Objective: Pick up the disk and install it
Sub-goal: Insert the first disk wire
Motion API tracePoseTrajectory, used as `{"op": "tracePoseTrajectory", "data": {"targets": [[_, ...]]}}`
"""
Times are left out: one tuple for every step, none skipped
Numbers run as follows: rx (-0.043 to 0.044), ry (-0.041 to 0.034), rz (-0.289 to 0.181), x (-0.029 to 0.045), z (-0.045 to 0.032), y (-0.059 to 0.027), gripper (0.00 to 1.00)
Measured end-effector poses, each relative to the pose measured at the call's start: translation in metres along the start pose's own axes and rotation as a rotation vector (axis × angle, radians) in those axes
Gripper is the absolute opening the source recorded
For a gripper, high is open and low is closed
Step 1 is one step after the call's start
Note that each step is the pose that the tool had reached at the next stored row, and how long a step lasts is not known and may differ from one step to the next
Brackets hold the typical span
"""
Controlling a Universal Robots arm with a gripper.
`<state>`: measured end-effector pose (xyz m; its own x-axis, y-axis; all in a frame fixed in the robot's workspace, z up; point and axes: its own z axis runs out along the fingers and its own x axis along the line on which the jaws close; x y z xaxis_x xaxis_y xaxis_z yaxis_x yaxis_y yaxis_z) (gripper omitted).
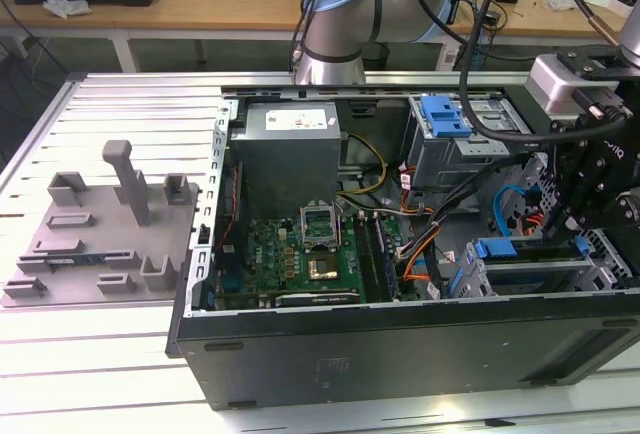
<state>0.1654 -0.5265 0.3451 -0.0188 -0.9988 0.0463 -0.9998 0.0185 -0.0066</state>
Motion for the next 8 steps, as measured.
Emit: {"op": "tracePoseTrajectory", "data": {"targets": [[0.0,0.0,0.0,0.0,0.0002,0.0,0.17],[0.0,0.0,0.0,0.0,0.0004,0.0,0.17],[0.0,0.0,0.0,0.0,0.0005,0.0,0.17],[0.0,0.0,0.0,0.0,0.0007,0.0,0.17],[0.0,0.0,0.0,0.0,0.0009,0.0,0.17],[0.0,-0.0001,0.0,0.0,0.0012,0.0001,0.17],[0.0,-0.0001,0.0,-0.0001,0.0014,0.0,0.17],[0.0,-0.0001,0.0,-0.0001,0.0017,0.0,0.17]]}}
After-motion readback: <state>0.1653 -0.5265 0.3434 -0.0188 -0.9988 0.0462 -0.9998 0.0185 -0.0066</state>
